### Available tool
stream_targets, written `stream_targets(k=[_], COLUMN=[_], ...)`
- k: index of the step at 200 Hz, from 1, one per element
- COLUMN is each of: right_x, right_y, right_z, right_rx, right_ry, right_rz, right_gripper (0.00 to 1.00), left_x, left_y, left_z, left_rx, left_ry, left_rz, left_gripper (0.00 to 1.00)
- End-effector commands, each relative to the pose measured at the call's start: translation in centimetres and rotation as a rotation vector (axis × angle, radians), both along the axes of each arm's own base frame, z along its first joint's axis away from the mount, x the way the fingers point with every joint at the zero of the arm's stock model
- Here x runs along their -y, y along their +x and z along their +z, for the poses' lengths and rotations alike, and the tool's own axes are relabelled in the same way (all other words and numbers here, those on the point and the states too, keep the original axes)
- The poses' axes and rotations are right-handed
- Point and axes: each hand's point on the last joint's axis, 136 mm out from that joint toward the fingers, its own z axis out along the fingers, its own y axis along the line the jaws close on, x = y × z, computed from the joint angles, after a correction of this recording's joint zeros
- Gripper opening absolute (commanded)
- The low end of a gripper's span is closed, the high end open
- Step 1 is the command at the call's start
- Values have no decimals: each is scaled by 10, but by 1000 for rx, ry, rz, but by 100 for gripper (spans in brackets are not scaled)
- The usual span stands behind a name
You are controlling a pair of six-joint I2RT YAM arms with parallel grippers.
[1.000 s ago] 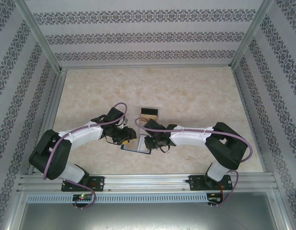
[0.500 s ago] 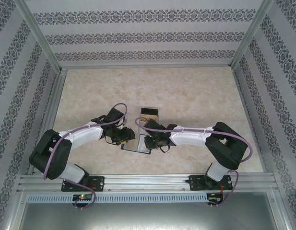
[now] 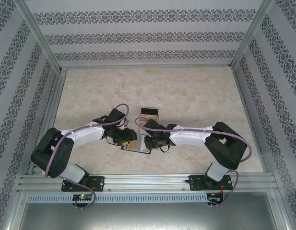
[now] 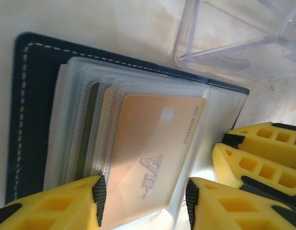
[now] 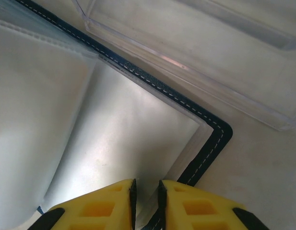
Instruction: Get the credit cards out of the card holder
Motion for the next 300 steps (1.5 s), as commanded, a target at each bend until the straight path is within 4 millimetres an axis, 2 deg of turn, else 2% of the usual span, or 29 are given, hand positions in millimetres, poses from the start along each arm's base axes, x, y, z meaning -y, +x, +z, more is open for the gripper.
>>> stream_targets(k=[1,20,33,48,61,114,134,186,214,223,252,281,300], right_x=[10,11,11,9,9,9,15,36,41,38,15,-8,-21], right_y=[-19,-19,-18,-17,-18,-18,-14,0,6,7,4,6,8], right_z=[-24,-23,-22,-21,-21,-20,-16,15,35,41,52,58,60], right_rx=[-78,-77,-73,-67,-69,-65,-46,56,109,115,69,40,16], right_ry=[-72,-72,-67,-58,-55,-42,-40,45,132,164,272,374,422], right_rz=[12,10,6,4,5,-14,-45,-172,-222,-216,-184,-186,-181], right_gripper=[24,24,25,25,26,30,33,38,40,39,33,27,25], left_x=[11,10,10,10,11,13,13,13,14,13,3,-11,-16], left_y=[-5,-6,-6,-5,-6,-7,-6,-6,-6,-6,-1,7,9], left_z=[-1,-1,-1,-1,-1,-1,-1,-1,-1,-1,7,14,11], left_rx=[-2,-1,-1,1,1,3,6,4,6,7,38,60,52], left_ry=[-43,-39,-37,-40,-45,-59,-60,-57,-58,-54,-10,-2,-1], left_rz=[-48,-49,-49,-51,-54,-60,-61,-65,-67,-65,-46,-1,12], left_gripper=[52,57,67,71,80,98,100,100,100,100,91,71,60])
